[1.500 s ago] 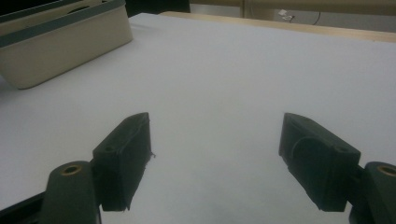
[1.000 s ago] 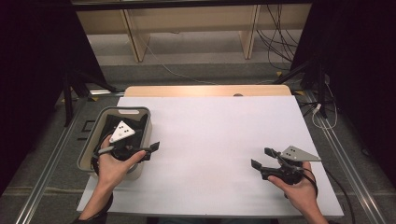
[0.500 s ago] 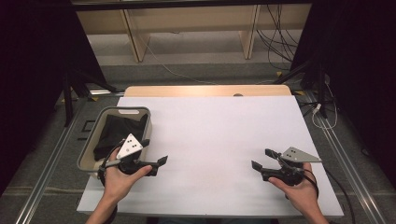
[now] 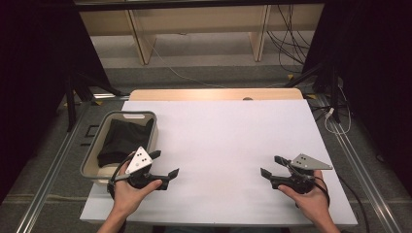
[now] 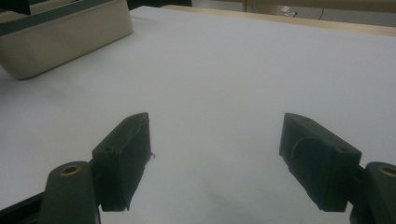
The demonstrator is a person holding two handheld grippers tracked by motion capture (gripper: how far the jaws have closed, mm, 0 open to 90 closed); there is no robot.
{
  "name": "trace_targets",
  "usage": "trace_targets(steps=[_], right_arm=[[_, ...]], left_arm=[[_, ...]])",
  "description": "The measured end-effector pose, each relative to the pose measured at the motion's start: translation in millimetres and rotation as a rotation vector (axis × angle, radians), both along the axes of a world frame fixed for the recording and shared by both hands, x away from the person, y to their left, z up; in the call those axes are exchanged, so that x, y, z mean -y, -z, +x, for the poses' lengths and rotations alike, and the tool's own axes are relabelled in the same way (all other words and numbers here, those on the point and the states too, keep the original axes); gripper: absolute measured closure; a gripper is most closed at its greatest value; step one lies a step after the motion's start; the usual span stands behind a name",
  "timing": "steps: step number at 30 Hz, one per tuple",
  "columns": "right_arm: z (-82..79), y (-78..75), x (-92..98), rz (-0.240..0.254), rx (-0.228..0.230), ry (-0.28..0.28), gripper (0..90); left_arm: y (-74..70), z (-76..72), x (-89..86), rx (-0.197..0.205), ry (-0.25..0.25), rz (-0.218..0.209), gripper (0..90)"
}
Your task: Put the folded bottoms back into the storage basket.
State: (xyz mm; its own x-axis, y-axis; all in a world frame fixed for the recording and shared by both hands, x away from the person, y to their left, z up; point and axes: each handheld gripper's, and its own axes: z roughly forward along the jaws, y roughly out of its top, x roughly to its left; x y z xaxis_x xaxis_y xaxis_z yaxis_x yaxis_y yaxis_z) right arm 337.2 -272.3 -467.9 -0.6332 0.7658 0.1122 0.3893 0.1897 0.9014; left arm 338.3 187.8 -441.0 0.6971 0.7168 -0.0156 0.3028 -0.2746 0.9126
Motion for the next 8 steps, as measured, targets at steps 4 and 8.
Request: trace_targets(steps=[4,8], right_arm=[[0.5,0.7,0.7,0.003,-0.003,0.004,25.7],[1.0,1.2,0.9,0.003,-0.001,0.005,25.1]], left_arm=[[0.2,-0.4,1.6,0.004,0.003,0.002,9.2],[-1.2,-0.8,3.5,0.010,0.006,0.000,9.2]])
